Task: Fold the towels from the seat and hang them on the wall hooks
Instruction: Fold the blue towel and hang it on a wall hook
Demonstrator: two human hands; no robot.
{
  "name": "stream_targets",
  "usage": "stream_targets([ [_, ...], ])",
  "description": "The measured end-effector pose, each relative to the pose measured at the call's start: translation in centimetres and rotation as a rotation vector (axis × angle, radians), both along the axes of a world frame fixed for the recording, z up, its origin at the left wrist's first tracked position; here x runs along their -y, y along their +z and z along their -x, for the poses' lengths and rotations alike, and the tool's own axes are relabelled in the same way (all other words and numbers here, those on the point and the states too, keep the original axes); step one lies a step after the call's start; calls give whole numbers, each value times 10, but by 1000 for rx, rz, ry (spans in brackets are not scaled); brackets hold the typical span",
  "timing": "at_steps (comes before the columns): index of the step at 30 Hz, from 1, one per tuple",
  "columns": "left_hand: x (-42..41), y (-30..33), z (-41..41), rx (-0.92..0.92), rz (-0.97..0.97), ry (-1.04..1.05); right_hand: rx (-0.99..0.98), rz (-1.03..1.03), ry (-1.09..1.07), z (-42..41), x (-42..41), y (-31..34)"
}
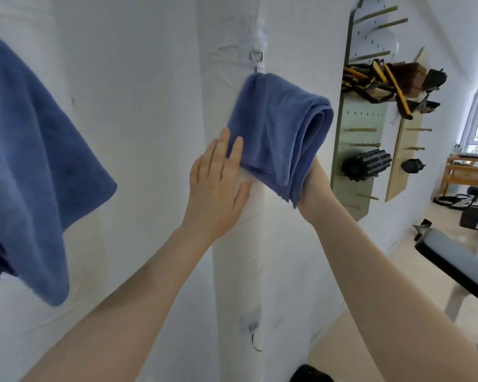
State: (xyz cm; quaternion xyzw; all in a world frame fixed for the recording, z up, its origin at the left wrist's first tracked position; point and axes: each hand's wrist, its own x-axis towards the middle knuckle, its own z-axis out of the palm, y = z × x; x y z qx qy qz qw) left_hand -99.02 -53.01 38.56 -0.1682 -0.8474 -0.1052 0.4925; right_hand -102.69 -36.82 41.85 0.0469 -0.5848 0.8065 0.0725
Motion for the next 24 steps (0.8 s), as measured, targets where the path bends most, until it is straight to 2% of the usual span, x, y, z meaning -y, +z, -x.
stream_targets([
  [3, 13, -28, -45, 160, 24, 2, 105, 53, -153, -42, 2, -39],
  [7, 47, -72, -126, 407, 15, -68, 130, -43, -211, -130, 29, -89],
  [12, 102, -120, -209, 498, -26, -97, 85, -234, -59, -220, 76, -127],
  [15, 117, -135, -243, 586, -89, -80, 132, -335, 24, -259, 87, -144],
  [20, 108, -183, -280, 722, -159, -184, 266, -427, 9, -306, 78, -195],
  [24, 80, -229, -315, 877, -132, -259, 363, -495, 16, -355, 49, -226],
])
